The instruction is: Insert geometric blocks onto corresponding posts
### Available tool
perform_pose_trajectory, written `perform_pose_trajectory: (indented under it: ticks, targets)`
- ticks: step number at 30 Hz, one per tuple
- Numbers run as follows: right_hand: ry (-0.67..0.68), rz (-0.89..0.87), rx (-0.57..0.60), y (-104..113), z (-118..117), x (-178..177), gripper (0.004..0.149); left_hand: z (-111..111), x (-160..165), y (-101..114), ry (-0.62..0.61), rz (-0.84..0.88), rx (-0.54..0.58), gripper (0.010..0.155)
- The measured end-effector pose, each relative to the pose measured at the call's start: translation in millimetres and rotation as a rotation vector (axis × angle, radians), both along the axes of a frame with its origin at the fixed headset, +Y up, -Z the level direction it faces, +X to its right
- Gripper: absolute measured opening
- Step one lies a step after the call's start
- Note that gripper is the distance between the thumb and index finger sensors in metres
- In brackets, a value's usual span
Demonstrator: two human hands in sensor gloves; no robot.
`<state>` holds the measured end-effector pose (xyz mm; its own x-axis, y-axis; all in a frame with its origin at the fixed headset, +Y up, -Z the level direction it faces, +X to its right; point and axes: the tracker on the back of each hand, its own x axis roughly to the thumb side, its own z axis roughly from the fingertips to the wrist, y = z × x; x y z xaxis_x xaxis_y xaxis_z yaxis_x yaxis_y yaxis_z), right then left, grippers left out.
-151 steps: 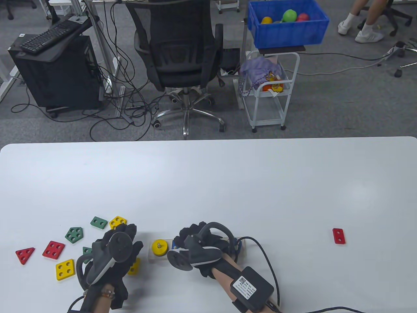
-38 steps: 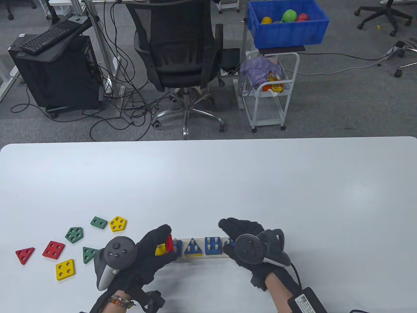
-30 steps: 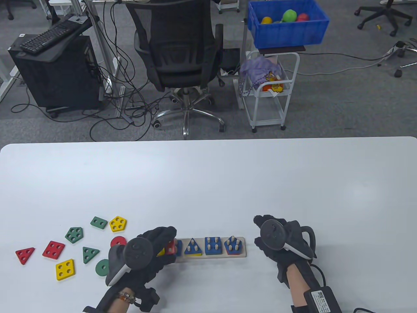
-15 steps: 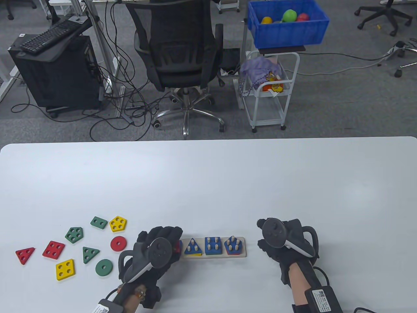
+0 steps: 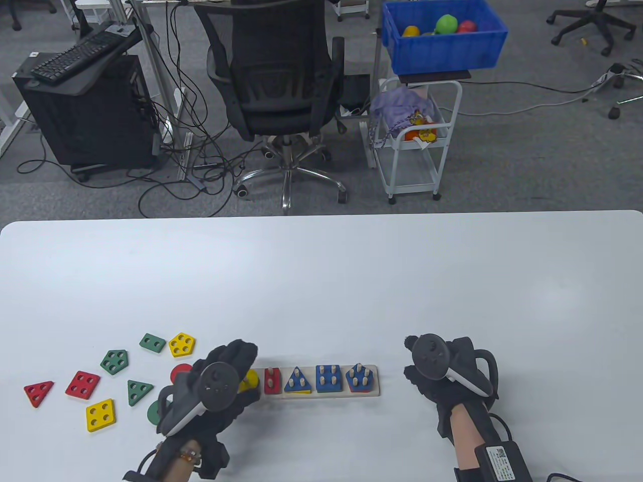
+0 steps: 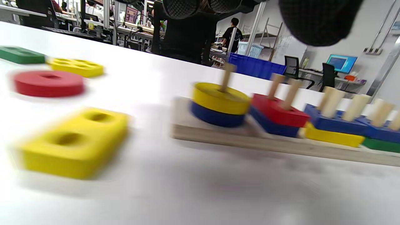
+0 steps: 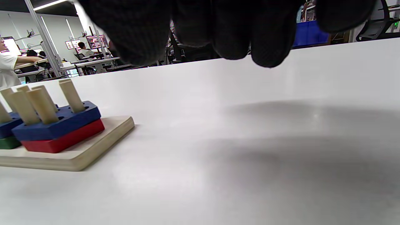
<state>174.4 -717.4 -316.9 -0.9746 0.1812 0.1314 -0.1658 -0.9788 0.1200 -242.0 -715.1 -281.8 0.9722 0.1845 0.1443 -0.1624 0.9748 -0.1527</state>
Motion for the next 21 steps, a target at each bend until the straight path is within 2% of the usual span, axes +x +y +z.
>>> perform_pose_trajectory:
  ticks: [3,5,8,12,17,21]
  targets:
    - [0.000,-0.002,-0.007,-0.3,0.2,0.3,0.060,-1.4,-22.0,3.5,0.064,-0.136,-0.078,0.086]
    - [0.002,0.008,-0.017,-0.3,0.5,-0.5,0.060,-4.7,-30.4,-1.7,0.078,-0.186,-0.145,0.082]
    - [0.007,0.017,-0.022,-0.2,0.4,-1.9,0.059,-8.1,-30.8,-11.3,0.057,-0.221,-0.215,0.074]
    - [0.008,0.029,-0.036,-0.6,0.1,-2.1,0.059,-7.5,-24.3,-18.4,0.032,-0.315,-0.288,0.076]
    - [0.002,0.027,-0.041,-0.2,0.4,-1.3,0.059,-5.1,-11.8,-25.5,0.038,-0.506,-0.250,0.076]
    - [0.005,0.023,-0.029,2.4,0.9,-2.0,0.059,-4.3,-5.4,-33.3,0.035,-0.563,-0.227,0.075]
